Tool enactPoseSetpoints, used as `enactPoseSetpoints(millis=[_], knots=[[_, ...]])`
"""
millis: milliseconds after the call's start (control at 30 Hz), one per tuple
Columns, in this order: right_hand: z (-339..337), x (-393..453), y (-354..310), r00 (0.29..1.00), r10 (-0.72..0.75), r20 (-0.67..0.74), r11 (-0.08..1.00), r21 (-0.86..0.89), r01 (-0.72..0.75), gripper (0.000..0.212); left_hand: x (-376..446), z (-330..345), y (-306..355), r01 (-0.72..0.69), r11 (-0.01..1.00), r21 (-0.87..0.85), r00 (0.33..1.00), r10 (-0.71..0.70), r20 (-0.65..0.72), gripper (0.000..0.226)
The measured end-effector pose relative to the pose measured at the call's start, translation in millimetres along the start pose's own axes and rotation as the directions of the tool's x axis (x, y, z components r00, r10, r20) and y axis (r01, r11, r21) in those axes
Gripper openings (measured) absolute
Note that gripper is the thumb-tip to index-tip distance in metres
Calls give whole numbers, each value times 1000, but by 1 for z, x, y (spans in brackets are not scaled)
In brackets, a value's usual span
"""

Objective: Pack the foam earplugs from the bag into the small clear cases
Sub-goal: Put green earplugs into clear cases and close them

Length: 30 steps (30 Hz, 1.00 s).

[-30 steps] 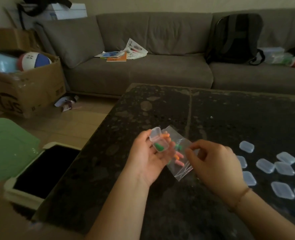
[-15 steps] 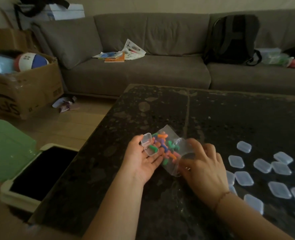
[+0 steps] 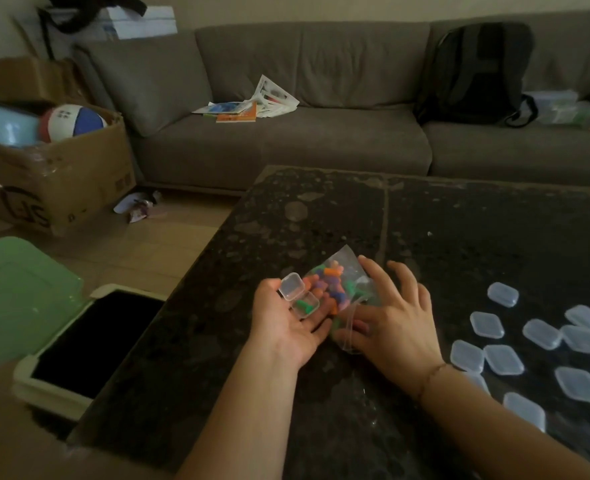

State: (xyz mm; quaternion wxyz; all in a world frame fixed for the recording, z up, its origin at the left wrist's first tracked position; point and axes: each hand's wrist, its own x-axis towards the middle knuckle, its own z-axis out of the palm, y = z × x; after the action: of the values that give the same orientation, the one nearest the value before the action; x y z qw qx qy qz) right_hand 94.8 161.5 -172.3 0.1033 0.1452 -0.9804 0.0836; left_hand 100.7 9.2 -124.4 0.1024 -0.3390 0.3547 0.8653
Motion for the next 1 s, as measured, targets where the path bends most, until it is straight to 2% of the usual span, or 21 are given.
enactPoseSetpoints(millis=[67,200,333,500,700,900,967,1000], knots=[[1,0,-1,1000,-12,28,1000,-19,13,38,0,0,0,2,1000,-19,1000,-2,-6,48],[0,3,-4,995,62,81,997,34,-65,39,0,1,-1,-11,1000,-4,1000,11,-25,48],[-1,4,-6,997,52,54,994,89,-56,33,-1,3,-1,-20,999,26,999,20,-35,48],[0,-1,-4,997,72,-17,991,113,-69,15,-3,3,-2,-25,998,55,999,27,-31,49],[-3,-3,-2,994,103,32,985,139,-106,21,-3,2,-3,-36,999,29,999,37,-13,51],[-29,-26,15,988,50,-145,998,34,-46,15,-7,3,-4,-57,976,-211,998,63,22,49],[-44,-37,25,975,35,-220,998,66,-21,17,-10,6,-8,-41,989,-142,996,52,77,48],[-52,-42,29,967,45,-252,989,150,-7,19,-13,9,-12,-35,996,-78,993,43,110,47]])
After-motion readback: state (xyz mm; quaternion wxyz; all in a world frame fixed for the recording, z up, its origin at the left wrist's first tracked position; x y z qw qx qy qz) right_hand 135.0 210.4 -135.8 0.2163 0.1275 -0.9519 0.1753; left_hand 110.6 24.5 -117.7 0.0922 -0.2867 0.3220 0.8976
